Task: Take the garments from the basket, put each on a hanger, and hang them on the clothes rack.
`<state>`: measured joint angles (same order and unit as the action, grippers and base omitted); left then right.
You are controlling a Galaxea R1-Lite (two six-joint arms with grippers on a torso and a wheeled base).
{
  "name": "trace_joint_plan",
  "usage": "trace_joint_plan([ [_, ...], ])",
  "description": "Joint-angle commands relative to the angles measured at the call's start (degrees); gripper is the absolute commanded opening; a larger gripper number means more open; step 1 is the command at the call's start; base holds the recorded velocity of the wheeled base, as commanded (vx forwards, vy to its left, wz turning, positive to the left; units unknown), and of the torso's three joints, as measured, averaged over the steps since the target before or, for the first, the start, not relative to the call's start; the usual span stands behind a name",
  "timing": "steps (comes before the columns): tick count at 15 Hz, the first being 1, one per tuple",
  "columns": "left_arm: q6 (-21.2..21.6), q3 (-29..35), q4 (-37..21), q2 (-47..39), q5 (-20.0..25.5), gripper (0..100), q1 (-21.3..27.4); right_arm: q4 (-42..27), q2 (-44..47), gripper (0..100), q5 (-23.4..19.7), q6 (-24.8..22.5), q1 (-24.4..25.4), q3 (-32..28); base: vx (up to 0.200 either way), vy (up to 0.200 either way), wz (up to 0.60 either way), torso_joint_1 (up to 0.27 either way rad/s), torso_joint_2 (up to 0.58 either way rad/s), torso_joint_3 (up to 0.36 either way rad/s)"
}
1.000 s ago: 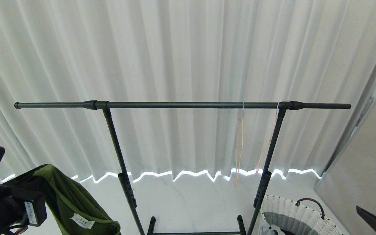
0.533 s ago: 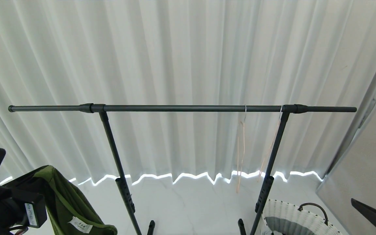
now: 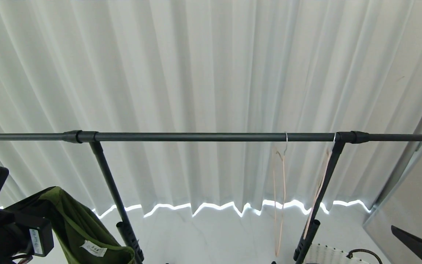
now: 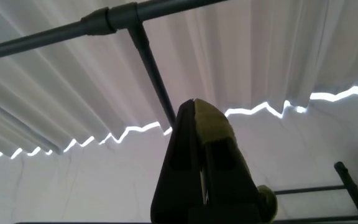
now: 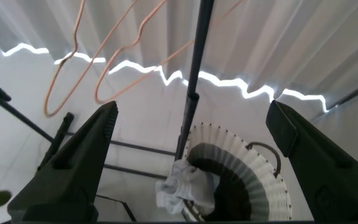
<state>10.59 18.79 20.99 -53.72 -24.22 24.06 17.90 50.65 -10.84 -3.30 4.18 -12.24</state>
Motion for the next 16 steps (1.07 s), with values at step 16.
trace_joint_plan([
  [16, 2.0, -1.7, 0.1, 3.1, 4.4, 0, 0.0, -5.2, 15.4, 100, 9.1, 2.4, 13.4, -7.9, 0.038, 0.0, 0.0, 0.0, 0.0, 0.0],
])
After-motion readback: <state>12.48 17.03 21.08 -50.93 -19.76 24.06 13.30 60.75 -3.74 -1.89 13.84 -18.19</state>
